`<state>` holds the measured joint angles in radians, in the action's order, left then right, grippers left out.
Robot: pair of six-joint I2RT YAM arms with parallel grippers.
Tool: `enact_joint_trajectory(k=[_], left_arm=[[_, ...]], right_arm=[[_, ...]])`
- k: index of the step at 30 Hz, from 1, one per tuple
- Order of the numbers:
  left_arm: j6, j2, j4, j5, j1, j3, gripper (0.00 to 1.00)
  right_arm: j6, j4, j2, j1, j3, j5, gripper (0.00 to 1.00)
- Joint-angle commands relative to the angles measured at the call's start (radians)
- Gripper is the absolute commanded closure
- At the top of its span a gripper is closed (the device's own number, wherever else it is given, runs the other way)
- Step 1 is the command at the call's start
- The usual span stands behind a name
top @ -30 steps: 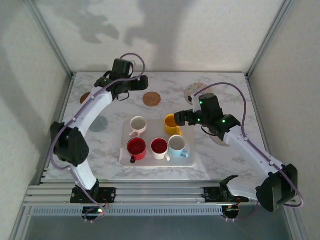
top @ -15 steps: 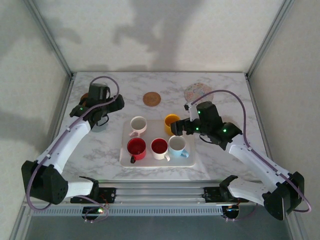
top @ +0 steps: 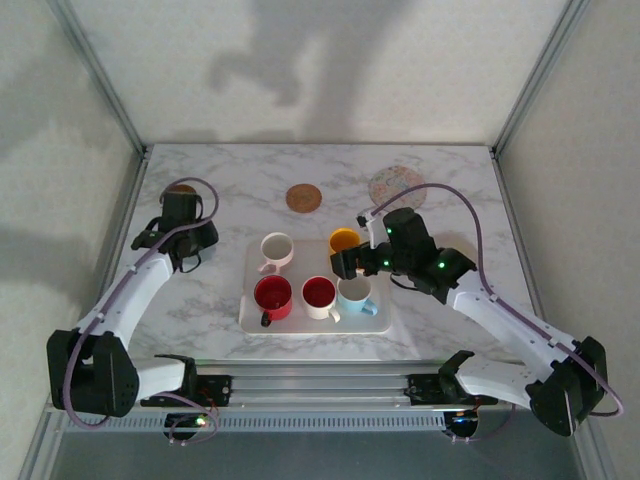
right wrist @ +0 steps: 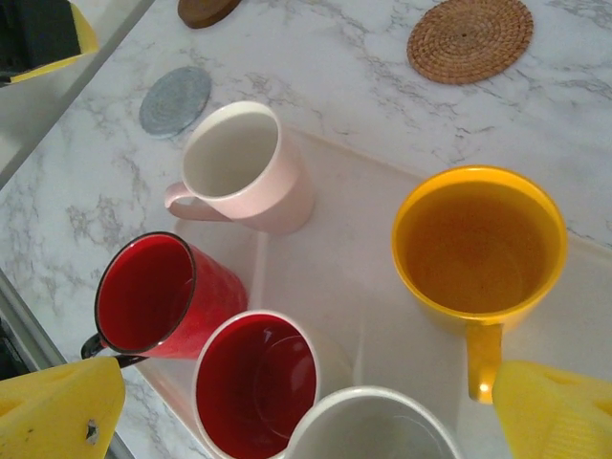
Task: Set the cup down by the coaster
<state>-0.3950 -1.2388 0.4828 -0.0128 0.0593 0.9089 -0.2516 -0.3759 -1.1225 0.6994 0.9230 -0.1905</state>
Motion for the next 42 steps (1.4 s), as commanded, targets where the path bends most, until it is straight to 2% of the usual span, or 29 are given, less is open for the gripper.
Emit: enact_joint_trajectory(k=[1, 5, 11, 22, 34, 42], left_arm=[[-0.007, -0.010, -0.027, -0.010, -0.035, -0.030, 0.71], [-0.001, -0.034, -0.064, -0.005, -0.062, -0.053, 0.85], [0.001, -0.085, -0.096, -0.010, -0.093, -0.069, 1.00], [-0.020, -0.192, -0.180, -0.022, -0.173, -0.134, 1.00], [-0.049, -0.334, -0.257, -0.068, -0.182, -0.121, 1.00], [-0.056, -0.424, -0.297, -0.018, -0.182, -0.111, 1.00]], right_arm=[[-0.009, 0.046, -0.020, 0.018, -0.006, -0.043, 0.01], [-0.011, 0.077, -0.043, 0.029, 0.000, -0.071, 0.01], [-0.013, 0.095, -0.087, 0.043, 0.022, -0.070, 0.01], [-0.018, 0.147, -0.170, 0.079, 0.044, -0.063, 0.01], [-0.012, 0.159, -0.221, 0.080, 0.076, -0.035, 0.01], [-0.019, 0.165, -0.219, 0.080, 0.071, 0.007, 0.01]])
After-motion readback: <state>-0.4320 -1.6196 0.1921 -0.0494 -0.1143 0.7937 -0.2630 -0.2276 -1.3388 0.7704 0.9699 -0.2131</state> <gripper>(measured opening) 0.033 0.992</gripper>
